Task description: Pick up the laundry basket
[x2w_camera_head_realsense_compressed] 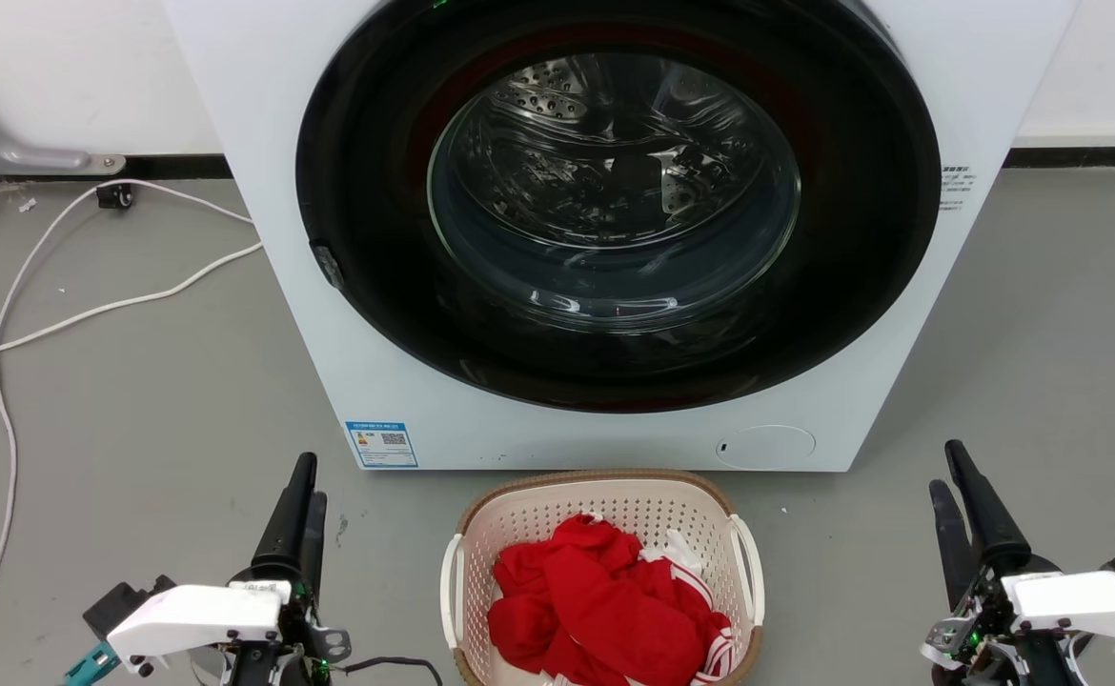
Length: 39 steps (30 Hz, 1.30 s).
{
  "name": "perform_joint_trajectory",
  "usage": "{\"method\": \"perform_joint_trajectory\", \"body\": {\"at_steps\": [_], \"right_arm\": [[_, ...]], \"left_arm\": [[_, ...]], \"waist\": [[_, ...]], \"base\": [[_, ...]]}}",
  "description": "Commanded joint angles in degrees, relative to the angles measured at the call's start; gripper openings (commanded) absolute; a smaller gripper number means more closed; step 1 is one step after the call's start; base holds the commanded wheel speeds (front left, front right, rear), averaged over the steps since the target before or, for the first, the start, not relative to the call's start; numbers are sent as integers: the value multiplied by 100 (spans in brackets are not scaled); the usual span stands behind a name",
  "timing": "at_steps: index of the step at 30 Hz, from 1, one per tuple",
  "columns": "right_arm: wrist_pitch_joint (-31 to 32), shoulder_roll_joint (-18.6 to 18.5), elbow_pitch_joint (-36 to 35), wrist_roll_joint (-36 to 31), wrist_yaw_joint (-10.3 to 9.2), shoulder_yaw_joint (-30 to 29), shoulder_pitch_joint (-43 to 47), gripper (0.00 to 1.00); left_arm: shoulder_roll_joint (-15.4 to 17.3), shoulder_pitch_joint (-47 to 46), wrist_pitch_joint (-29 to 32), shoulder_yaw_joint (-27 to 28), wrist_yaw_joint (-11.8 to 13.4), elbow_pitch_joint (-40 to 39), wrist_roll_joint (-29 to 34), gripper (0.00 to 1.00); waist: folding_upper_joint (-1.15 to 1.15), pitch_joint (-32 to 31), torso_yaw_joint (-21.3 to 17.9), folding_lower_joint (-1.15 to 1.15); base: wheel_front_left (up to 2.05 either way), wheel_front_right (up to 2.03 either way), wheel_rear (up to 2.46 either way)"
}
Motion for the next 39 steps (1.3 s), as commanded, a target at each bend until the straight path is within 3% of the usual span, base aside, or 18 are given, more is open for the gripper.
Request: {"method": "perform_joint_trajectory", "body": {"at_steps": [1, 19, 28, 39], "right_arm": [[-75, -45, -135, -245, 0, 32, -51, 100], [-477, 1, -386, -3336, 0, 106, 33, 100], [-579, 13, -546, -4334, 0, 150, 95, 100], [-585, 17, -723, -5290, 0, 203, 170, 100]], "left_arm": [[19, -77, -69, -44, -7, -156, 219, 100], [19, -8, -490, -293, 99, -417, 2857, 100], [60, -18, -673, -421, 233, -543, 3964, 100], [130, -3, -859, -580, 357, -570, 4874, 100]], "waist": [[0, -2, 2, 0], [0, 5, 12, 0], [0, 4, 17, 0], [0, -4, 23, 0]], "base": [[0, 0, 0], [0, 0, 0], [0, 0, 0], [0, 0, 0]]}}
